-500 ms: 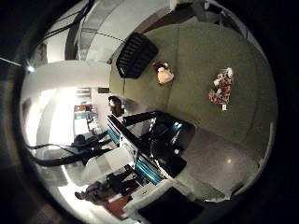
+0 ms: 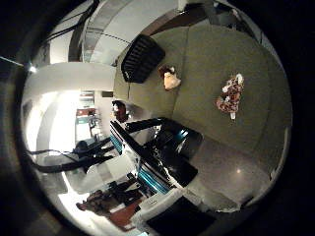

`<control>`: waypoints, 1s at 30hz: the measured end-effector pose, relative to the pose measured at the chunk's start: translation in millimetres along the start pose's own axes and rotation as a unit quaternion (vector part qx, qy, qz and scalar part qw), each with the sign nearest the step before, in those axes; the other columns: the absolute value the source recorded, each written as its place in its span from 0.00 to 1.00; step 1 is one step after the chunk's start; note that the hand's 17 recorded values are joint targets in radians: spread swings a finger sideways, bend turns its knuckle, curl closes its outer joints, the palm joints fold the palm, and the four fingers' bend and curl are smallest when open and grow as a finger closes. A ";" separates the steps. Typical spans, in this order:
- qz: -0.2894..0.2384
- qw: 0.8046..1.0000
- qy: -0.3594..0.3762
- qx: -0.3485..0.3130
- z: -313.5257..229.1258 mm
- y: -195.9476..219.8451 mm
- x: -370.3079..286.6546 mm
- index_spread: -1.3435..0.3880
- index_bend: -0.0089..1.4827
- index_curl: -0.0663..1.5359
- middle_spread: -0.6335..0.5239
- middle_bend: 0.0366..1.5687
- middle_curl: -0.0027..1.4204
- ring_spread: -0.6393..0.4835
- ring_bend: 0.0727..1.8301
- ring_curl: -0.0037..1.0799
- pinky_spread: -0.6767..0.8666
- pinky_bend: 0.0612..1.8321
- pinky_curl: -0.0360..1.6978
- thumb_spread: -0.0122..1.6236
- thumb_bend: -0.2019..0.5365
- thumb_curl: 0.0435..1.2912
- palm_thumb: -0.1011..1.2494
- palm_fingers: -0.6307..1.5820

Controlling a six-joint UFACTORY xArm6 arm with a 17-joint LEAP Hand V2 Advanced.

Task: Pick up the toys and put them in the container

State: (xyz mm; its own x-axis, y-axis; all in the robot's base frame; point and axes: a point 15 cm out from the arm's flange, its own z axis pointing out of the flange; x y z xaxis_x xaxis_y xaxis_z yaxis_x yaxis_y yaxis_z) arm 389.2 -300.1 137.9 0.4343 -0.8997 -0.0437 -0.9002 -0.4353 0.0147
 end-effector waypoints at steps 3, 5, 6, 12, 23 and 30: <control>-0.025 0.999 0.030 0.007 0.2 -11.8 31.3 0.54 0.12 0.23 0.56 0.09 0.21 0.71 0.10 0.25 0.63 0.22 0.13 0.67 0.25 0.21 0.51 0.28; -0.029 0.999 0.041 0.007 2.7 -13.2 51.1 0.54 0.12 0.23 0.56 0.10 0.21 0.71 0.10 0.26 0.63 0.23 0.13 0.67 0.24 0.21 0.51 0.28; -0.028 0.999 0.041 0.005 6.8 -12.7 56.9 0.54 0.12 0.22 0.56 0.10 0.21 0.71 0.10 0.26 0.63 0.23 0.13 0.67 0.24 0.21 0.51 0.28; -0.065 0.997 0.039 -0.007 40.1 -13.3 82.4 0.54 0.11 0.22 0.54 0.10 0.21 0.70 0.11 0.26 0.62 0.24 0.13 0.67 0.24 0.21 0.52 0.28; -0.099 0.992 0.072 -0.025 88.8 2.3 119.7 0.54 0.12 0.21 0.53 0.10 0.21 0.68 0.12 0.26 0.61 0.25 0.13 0.67 0.25 0.21 0.50 0.28; -0.138 0.985 0.100 -0.016 104.6 -1.0 134.0 0.53 0.12 0.21 0.53 0.10 0.21 0.68 0.12 0.26 0.61 0.26 0.13 0.67 0.25 0.21 0.52 0.28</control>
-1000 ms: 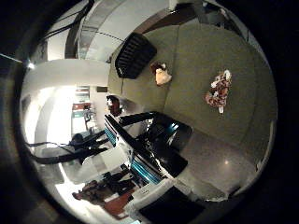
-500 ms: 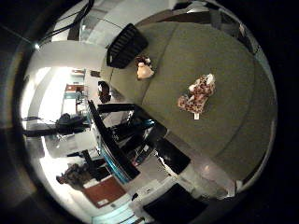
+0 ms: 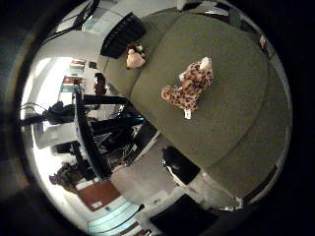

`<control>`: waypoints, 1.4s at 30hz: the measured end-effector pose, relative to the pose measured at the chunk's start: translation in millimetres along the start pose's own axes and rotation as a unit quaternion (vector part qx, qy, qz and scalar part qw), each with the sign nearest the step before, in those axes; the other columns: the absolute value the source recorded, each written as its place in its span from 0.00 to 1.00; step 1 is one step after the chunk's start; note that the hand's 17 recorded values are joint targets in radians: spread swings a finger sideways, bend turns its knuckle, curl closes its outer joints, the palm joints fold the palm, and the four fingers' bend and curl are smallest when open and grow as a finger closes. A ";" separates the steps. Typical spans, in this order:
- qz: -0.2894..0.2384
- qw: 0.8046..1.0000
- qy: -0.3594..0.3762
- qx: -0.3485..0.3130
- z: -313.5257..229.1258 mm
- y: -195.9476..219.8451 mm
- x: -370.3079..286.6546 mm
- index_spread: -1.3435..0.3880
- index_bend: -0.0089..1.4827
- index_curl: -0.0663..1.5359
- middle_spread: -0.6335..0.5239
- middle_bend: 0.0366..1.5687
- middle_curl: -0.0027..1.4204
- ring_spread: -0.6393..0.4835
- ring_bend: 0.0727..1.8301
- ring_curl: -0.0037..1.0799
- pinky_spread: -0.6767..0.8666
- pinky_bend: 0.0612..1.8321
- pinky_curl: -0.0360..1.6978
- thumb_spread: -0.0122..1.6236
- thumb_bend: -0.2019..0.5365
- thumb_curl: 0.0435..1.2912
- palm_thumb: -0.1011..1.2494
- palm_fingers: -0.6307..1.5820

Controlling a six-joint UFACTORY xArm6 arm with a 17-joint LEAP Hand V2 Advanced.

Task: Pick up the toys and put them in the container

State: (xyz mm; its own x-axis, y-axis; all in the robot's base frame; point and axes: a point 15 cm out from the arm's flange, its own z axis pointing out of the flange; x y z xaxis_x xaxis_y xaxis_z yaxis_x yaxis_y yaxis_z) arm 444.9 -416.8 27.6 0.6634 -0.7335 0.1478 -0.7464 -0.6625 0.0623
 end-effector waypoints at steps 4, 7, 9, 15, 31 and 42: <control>-0.007 1.000 0.005 0.002 9.7 4.5 -1.0 0.53 0.12 0.21 0.53 0.10 0.21 0.68 0.12 0.26 0.62 0.26 0.13 0.67 0.25 0.21 0.53 0.28; -0.011 1.000 0.007 0.002 14.6 6.0 -1.0 0.53 0.12 0.21 0.53 0.10 0.21 0.67 0.13 0.26 0.62 0.27 0.13 0.67 0.24 0.21 0.53 0.28; -0.012 1.000 0.013 0.004 15.5 5.7 1.4 0.54 0.12 0.21 0.53 0.10 0.21 0.67 0.13 0.26 0.62 0.27 0.12 0.68 0.25 0.21 0.54 0.28; -0.032 0.999 0.037 0.009 24.5 1.2 10.1 0.54 0.12 0.21 0.53 0.10 0.21 0.66 0.13 0.26 0.61 0.27 0.12 0.68 0.25 0.22 0.55 0.28; -0.069 0.996 0.054 0.013 43.6 -14.7 -7.6 0.54 0.11 0.21 0.53 0.10 0.22 0.65 0.15 0.26 0.61 0.28 0.12 0.67 0.25 0.23 0.58 0.28; -0.090 0.995 0.038 0.017 56.7 -29.9 -45.4 0.54 0.11 0.21 0.53 0.10 0.22 0.64 0.15 0.26 0.61 0.29 0.12 0.67 0.24 0.24 0.58 0.28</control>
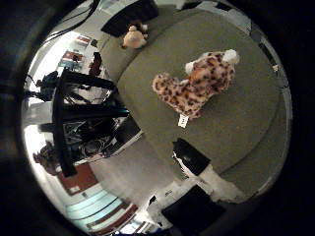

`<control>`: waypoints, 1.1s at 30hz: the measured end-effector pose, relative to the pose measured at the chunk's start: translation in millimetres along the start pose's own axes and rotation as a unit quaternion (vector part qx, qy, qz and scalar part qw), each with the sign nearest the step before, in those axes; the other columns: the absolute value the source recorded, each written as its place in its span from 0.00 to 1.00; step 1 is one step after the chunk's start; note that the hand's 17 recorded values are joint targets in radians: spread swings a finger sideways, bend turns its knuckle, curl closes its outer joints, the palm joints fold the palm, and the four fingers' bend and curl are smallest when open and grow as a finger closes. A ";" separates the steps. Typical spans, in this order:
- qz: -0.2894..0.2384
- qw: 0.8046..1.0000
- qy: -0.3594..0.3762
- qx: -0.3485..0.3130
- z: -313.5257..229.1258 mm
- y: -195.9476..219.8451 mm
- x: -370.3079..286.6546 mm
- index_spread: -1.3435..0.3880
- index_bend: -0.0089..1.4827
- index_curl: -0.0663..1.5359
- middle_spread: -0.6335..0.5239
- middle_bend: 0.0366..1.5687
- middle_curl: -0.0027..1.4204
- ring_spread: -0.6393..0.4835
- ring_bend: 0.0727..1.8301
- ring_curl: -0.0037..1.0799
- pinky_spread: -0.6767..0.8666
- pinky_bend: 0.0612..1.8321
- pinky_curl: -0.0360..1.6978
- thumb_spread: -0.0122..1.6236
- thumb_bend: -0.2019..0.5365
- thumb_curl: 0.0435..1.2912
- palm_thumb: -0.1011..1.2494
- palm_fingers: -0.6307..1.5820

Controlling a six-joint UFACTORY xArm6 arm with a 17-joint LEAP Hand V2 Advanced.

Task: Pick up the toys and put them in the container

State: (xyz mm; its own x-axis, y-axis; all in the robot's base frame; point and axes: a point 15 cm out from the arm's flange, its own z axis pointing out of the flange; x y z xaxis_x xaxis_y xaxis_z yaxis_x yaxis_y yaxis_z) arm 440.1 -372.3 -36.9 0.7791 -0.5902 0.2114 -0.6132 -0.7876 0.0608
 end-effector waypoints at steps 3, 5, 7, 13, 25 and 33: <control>-0.009 1.000 0.002 0.001 4.8 -3.9 -8.6 0.54 0.11 0.21 0.53 0.10 0.22 0.64 0.15 0.26 0.61 0.29 0.12 0.67 0.24 0.25 0.58 0.28; -0.016 1.000 0.001 0.002 10.3 -7.0 -16.2 0.54 0.12 0.21 0.53 0.10 0.22 0.64 0.15 0.26 0.60 0.29 0.12 0.67 0.25 0.25 0.59 0.28; -0.020 1.000 -0.002 0.005 16.5 -11.5 -24.2 0.53 0.12 0.21 0.53 0.10 0.22 0.64 0.15 0.26 0.60 0.29 0.12 0.66 0.25 0.26 0.60 0.28; -0.026 1.000 -0.015 0.009 31.6 -23.2 -37.7 0.53 0.12 0.21 0.52 0.10 0.22 0.64 0.15 0.26 0.60 0.29 0.11 0.66 0.24 0.27 0.61 0.29; -0.027 0.999 -0.029 0.011 60.3 -27.4 -48.7 0.53 0.12 0.22 0.50 0.10 0.22 0.63 0.16 0.25 0.60 0.29 0.11 0.66 0.24 0.28 0.61 0.30; -0.026 0.999 -0.024 0.010 78.7 -26.9 -36.4 0.51 0.12 0.23 0.48 0.10 0.22 0.61 0.15 0.25 0.61 0.27 0.10 0.65 0.24 0.28 0.61 0.33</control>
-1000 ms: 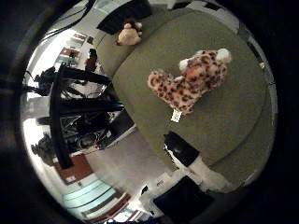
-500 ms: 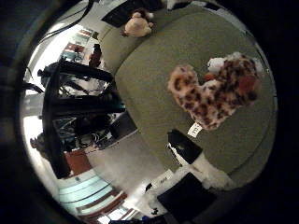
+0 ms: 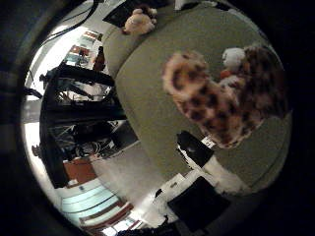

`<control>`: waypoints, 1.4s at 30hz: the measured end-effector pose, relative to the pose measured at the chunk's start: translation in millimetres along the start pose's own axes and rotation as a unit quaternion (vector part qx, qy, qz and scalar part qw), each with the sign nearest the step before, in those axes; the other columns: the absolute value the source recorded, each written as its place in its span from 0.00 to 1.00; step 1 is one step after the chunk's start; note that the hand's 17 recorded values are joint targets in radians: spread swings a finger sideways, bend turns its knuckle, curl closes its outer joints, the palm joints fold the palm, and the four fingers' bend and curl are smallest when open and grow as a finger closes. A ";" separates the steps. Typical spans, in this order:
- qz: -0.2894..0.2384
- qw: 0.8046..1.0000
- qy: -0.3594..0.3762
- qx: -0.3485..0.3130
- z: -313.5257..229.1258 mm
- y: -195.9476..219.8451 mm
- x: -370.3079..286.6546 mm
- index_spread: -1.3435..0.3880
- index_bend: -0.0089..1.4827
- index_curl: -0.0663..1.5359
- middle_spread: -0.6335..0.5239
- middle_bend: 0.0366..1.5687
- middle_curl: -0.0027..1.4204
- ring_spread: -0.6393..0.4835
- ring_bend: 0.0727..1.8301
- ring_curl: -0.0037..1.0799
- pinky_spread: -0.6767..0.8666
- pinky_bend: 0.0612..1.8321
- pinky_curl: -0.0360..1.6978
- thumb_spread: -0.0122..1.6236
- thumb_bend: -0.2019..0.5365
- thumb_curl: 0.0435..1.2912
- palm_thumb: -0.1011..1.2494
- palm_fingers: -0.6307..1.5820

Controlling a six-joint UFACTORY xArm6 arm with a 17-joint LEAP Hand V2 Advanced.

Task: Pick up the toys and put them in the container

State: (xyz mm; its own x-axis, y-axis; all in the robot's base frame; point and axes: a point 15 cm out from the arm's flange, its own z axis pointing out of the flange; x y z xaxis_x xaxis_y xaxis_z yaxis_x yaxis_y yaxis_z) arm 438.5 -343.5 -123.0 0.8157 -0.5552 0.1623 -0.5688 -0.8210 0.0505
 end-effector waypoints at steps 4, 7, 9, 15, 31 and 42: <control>0.000 1.000 -0.001 0.000 5.1 0.0 0.0 0.50 0.14 0.24 0.46 0.10 0.22 0.59 0.13 0.24 0.61 0.25 0.09 0.65 0.24 0.29 0.61 0.37; -0.001 1.000 -0.002 0.000 7.8 -0.5 -0.2 0.49 0.14 0.25 0.44 0.10 0.22 0.56 0.13 0.24 0.61 0.23 0.08 0.65 0.24 0.28 0.60 0.39; -0.004 1.000 -0.003 0.000 8.7 -2.2 -1.1 0.49 0.14 0.26 0.43 0.10 0.22 0.55 0.13 0.23 0.61 0.22 0.07 0.65 0.24 0.29 0.61 0.41; -0.010 1.000 -0.007 0.000 12.2 -5.5 -4.8 0.47 0.18 0.27 0.38 0.12 0.22 0.43 0.16 0.23 0.53 0.21 0.04 0.64 0.24 0.29 0.59 0.56; -0.016 1.000 -0.013 -0.005 13.6 6.1 -8.6 0.59 0.48 0.43 0.43 0.55 0.39 0.39 0.53 0.41 0.20 0.54 0.08 0.62 0.25 0.31 0.61 0.93; -0.001 1.000 -0.007 -0.007 5.9 15.9 -2.8 0.67 0.75 0.50 0.46 0.80 0.47 0.43 0.74 0.54 0.29 0.76 0.24 0.63 0.26 0.37 0.74 0.86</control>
State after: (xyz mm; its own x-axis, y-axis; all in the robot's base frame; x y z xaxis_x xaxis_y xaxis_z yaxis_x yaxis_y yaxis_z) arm 427.8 -355.8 -128.4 0.8182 -0.5555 0.1480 -0.5684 -0.8203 0.0638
